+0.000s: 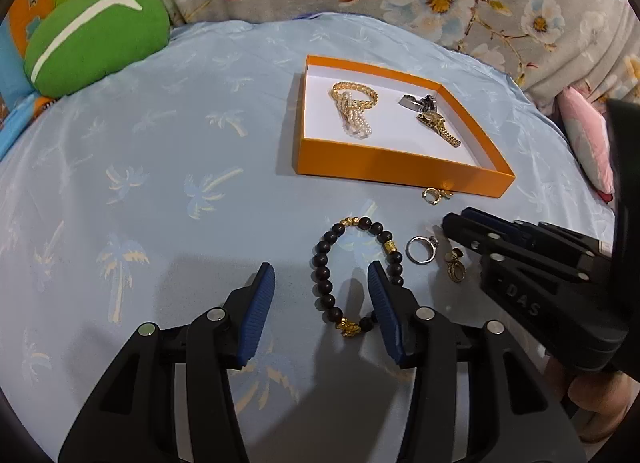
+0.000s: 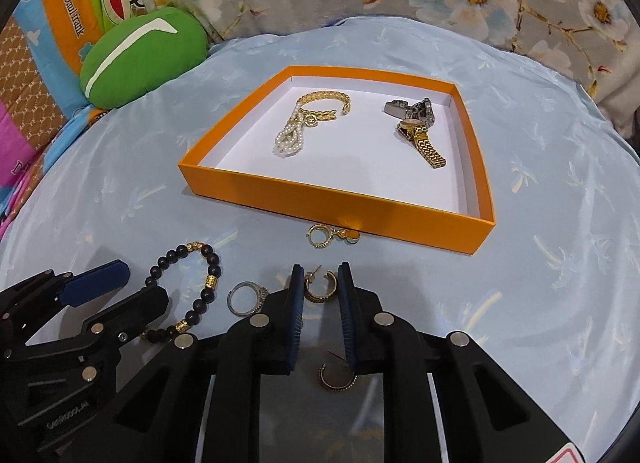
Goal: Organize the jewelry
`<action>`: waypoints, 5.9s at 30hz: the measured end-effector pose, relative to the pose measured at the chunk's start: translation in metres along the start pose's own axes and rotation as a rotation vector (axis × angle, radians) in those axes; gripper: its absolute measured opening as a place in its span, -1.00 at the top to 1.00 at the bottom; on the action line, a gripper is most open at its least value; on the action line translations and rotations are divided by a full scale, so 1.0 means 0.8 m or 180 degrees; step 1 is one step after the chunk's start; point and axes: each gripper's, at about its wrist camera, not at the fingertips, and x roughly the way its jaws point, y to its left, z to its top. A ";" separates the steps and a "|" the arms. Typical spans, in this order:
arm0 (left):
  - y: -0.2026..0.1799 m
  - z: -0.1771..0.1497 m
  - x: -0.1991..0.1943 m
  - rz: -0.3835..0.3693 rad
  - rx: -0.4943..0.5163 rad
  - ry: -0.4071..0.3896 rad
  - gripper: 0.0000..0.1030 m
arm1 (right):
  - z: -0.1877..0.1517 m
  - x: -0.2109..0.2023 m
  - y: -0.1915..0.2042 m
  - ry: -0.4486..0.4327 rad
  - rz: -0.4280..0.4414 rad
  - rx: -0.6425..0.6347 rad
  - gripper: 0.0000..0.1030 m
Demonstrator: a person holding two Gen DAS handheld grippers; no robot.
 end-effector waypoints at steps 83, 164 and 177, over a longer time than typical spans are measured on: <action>-0.016 0.098 0.043 0.0081 0.0064 -0.0476 0.28 | 0.075 0.019 -0.092 -0.0353 0.0059 0.0471 0.63; -0.077 0.014 0.031 0.0087 0.0474 0.0021 0.63 | -0.052 -0.040 -0.045 -0.0032 0.0136 0.0359 0.69; -0.061 0.019 0.002 -0.0036 0.0274 -0.0156 0.63 | -0.044 -0.056 -0.048 -0.0202 0.0107 0.0369 0.69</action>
